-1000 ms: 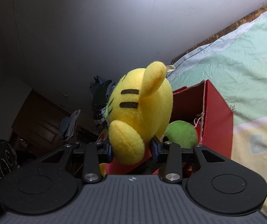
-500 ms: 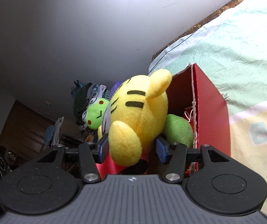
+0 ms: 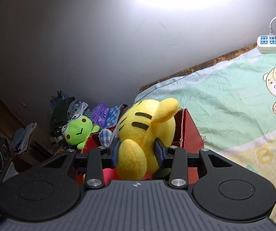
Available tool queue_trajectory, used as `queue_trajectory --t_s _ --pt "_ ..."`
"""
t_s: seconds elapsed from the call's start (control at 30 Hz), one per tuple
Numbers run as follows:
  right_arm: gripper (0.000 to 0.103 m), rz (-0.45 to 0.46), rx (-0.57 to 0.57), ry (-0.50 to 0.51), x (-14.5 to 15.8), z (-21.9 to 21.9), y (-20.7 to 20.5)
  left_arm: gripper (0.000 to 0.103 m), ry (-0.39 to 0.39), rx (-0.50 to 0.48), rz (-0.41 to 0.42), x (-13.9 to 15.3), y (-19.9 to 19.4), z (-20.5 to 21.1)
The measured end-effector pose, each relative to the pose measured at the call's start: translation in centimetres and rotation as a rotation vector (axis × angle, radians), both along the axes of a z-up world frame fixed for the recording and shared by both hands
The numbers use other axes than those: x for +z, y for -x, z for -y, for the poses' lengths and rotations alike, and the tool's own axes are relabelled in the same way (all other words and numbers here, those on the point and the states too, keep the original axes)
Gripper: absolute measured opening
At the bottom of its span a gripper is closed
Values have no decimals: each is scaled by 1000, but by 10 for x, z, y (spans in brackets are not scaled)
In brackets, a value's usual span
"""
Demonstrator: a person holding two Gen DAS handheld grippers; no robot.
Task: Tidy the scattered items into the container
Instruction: 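Carry the yellow tiger plush with the right tool over the red box, then lower the held yellow tiger plush into the red box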
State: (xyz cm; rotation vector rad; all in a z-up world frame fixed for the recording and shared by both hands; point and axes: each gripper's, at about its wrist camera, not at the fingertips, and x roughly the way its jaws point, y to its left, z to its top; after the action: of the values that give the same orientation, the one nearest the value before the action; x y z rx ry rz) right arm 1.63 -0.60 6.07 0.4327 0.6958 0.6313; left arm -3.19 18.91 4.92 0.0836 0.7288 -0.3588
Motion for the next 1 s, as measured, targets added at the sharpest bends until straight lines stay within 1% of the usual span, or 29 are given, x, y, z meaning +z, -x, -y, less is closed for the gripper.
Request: queue_trajectory --t_s 0.07,0.17,0.27,0.33,0.37,0.43,0.57,0.73,0.9,0.97,1.0 --pt "39 25 -23 29 11 1 4 78 24 -29 12 2 0 5" --pt "39 40 -55 114 21 -3 5 78 74 -66 8 -3 -3 8" --pt "38 57 -68 214 16 -16 4 78 136 -87 -31 -20 -14 2" --pt "37 73 -57 251 10 -26 3 82 152 -88 -37 -30 -18 -4" --pt "37 85 -48 260 8 -31 2 82 155 -83 -34 -32 -18 -6" --pt "36 87 -34 267 3 -40 -3 82 153 -68 -31 -33 -18 -13" --pt "35 53 -6 245 -6 -48 -13 84 110 -23 -13 -35 -18 -28" --pt "35 83 -5 330 -10 -62 -13 85 87 3 -7 -40 -22 -30" --pt "35 50 -21 383 -14 -50 -21 85 46 -29 21 -41 -18 -10" --pt "35 45 -25 362 -9 -41 -18 85 28 -49 34 -40 -18 -4" --pt "34 52 -26 350 -3 -38 -15 85 35 -60 43 -35 -14 -1"
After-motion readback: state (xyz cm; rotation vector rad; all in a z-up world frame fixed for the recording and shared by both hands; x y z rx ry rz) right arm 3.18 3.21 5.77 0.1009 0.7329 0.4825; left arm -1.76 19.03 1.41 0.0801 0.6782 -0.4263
